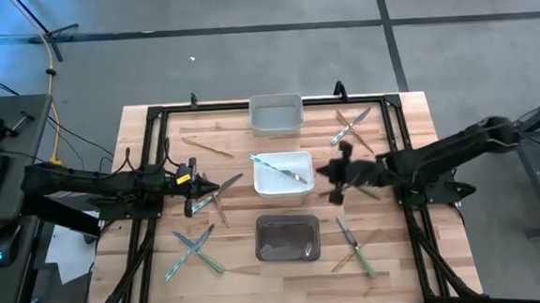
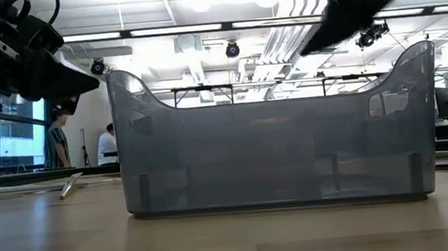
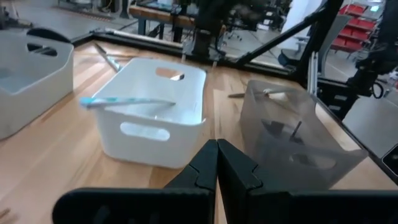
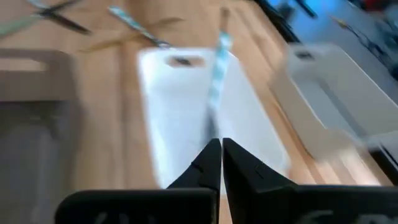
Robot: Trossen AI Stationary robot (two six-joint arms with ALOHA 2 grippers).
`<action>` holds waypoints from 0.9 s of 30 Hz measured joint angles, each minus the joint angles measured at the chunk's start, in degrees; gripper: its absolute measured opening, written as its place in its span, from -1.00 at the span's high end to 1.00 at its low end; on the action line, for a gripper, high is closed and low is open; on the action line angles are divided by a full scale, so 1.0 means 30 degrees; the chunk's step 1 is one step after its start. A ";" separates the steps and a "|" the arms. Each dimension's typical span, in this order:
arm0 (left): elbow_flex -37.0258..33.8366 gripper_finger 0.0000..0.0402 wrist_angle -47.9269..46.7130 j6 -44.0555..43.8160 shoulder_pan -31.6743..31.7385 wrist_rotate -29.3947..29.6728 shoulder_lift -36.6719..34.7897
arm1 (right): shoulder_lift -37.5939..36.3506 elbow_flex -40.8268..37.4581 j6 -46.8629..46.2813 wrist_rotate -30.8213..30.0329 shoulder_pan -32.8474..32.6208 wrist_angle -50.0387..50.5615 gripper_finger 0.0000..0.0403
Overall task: Sort silverware by color (type)
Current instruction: Put the gold table knife into the gray bin
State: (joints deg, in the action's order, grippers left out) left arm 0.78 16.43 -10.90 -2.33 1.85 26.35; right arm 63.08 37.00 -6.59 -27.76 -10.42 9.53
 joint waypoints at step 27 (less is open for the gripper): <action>0.0000 1.00 0.1063 0.0529 0.0015 0.1931 0.2411 | 0.3529 -0.1562 0.2387 0.7203 1.9960 0.2963 0.41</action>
State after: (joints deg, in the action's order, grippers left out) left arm 0.78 19.62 -9.31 -2.28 7.64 33.58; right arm 73.67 32.31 0.57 -6.15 49.46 18.42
